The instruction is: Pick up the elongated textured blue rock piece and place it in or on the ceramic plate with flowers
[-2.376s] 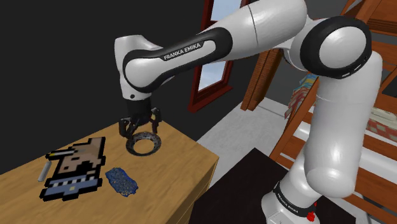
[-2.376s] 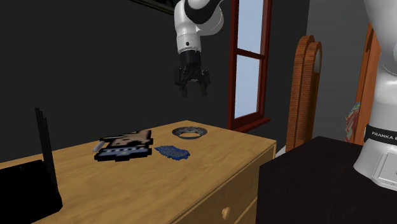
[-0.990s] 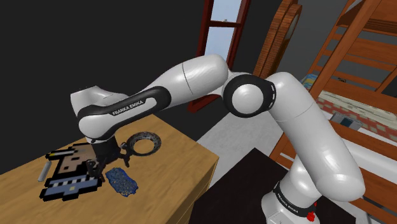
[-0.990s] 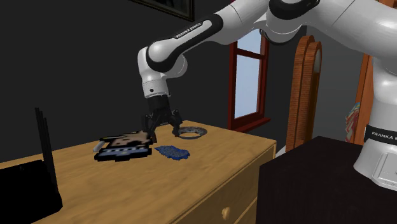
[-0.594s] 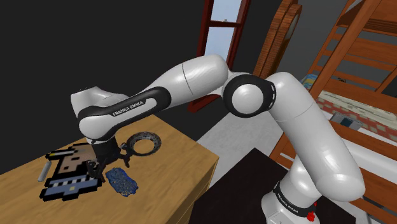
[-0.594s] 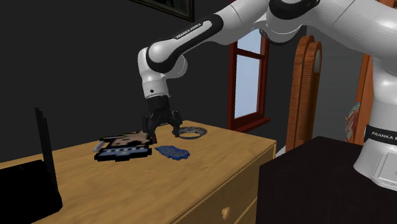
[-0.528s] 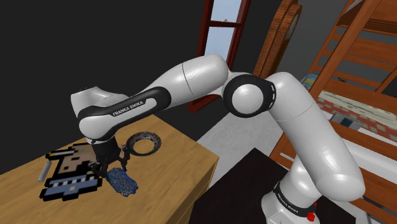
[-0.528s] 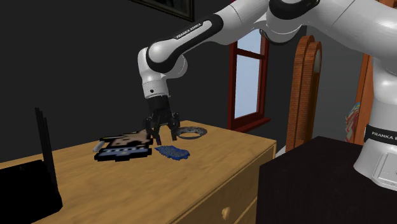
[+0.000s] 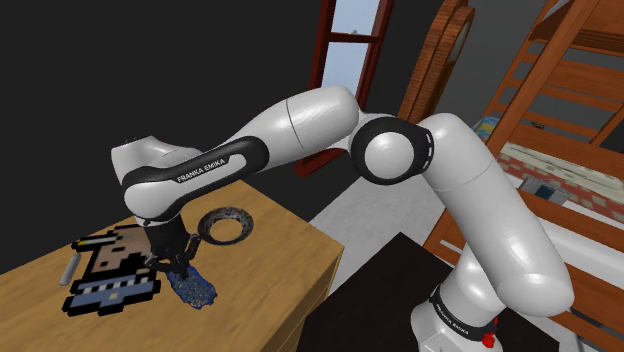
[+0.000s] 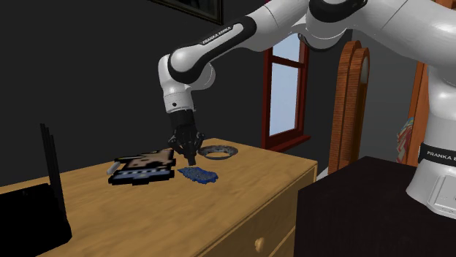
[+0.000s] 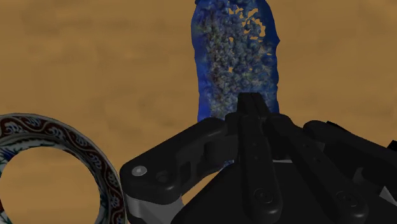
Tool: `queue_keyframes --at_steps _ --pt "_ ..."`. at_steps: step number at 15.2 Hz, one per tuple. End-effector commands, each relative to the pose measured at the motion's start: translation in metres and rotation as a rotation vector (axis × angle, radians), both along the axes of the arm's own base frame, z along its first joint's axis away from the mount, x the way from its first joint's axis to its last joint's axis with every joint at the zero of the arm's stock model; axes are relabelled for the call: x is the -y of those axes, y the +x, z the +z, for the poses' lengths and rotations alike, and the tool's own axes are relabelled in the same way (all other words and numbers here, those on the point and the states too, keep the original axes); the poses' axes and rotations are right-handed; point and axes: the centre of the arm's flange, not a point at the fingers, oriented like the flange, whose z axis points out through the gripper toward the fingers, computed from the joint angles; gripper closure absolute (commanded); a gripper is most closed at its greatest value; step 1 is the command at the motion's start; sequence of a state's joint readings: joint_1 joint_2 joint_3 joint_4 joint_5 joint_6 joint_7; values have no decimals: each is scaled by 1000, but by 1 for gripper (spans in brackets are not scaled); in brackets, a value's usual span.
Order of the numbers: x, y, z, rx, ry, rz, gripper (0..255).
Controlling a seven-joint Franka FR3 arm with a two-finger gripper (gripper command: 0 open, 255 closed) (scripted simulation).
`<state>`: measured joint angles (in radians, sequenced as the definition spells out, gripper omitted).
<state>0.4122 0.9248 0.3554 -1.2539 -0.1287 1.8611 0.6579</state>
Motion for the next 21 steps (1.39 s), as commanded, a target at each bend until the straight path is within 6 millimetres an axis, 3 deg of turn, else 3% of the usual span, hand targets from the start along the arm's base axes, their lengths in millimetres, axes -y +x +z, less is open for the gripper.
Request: queue_keyframes --at_steps 1,2,4,5,12,20,21 --pt "0 0 0 0 0 0 255" --pt "0 0 0 0 0 0 0" --pt "13 -53 13 189 41 28 0" --pt "16 -63 14 225 49 33 0" --pt "16 -67 -26 225 49 33 0" --pt "16 -67 -26 225 49 33 0" --pt "16 -67 -26 225 49 33 255"
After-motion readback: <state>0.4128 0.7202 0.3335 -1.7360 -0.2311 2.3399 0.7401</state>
